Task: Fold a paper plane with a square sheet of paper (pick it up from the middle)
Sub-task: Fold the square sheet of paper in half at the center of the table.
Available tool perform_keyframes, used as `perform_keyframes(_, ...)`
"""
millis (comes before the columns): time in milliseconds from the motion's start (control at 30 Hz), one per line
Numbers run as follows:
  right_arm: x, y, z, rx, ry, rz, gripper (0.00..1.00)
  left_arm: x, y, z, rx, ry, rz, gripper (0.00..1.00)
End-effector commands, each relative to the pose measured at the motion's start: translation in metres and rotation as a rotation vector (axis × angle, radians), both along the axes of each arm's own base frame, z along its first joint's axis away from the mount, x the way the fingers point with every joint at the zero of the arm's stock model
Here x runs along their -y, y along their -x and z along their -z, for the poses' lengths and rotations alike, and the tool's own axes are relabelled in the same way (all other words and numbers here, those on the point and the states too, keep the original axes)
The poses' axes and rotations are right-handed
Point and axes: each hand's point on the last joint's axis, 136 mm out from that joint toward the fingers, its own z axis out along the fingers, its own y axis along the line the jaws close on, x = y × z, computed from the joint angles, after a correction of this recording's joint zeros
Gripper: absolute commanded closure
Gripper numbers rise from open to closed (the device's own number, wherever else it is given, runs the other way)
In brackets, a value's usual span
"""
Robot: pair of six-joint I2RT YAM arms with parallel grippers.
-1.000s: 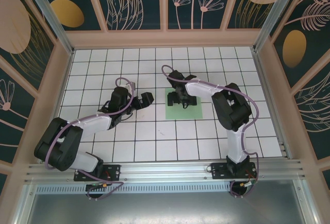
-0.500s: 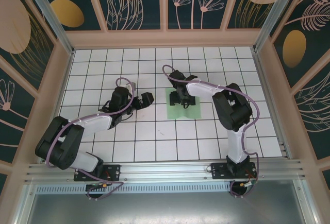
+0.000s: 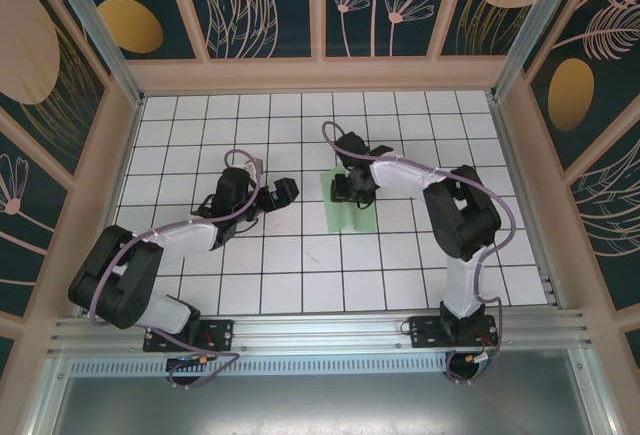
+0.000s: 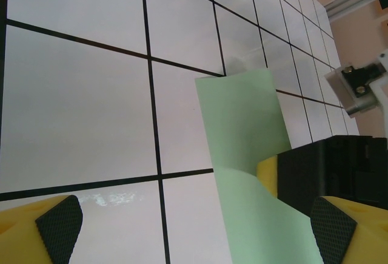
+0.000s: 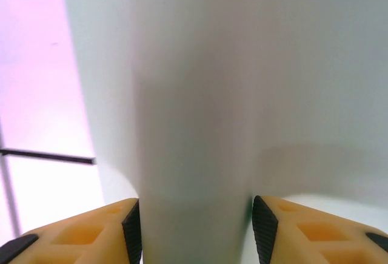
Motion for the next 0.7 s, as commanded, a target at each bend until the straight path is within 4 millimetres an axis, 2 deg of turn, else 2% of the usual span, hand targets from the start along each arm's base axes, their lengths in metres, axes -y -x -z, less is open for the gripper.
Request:
perform_keyframes(0, -0.015, 0.000, -0.029, 0.021, -0.162, -0.004, 0.47, 0.005, -0.009, -0.015, 0.034, 0.039, -0.010, 0.01)
perform_keyframes(267, -0.051, 0.016, -0.086, 0.019, -0.559, -0.080, 0.48, 0.009, -0.011, -0.026, 0.051, 0.074, -0.005, 0.02)
perform_keyframes(333, -0.054, 0.023, -0.090, 0.011, -0.616, -0.091, 0.48, 0.010, -0.011, -0.031, 0.060, 0.087, 0.000, 0.01)
perform_keyframes(367, -0.049, 0.020, -0.093, 0.007, -0.661, -0.071, 0.48, 0.011, -0.012, -0.034, 0.064, 0.094, -0.001, 0.01)
perform_keyframes(467, -0.032, 0.019, -0.085, -0.007, -0.702, -0.010, 0.48, 0.014, -0.013, -0.039, 0.068, 0.102, 0.010, 0.01)
perform_keyframes(667, 0.009, 0.022, -0.045, -0.020, -0.582, 0.086, 0.45, 0.020, -0.017, -0.046, 0.069, 0.102, 0.035, 0.01)
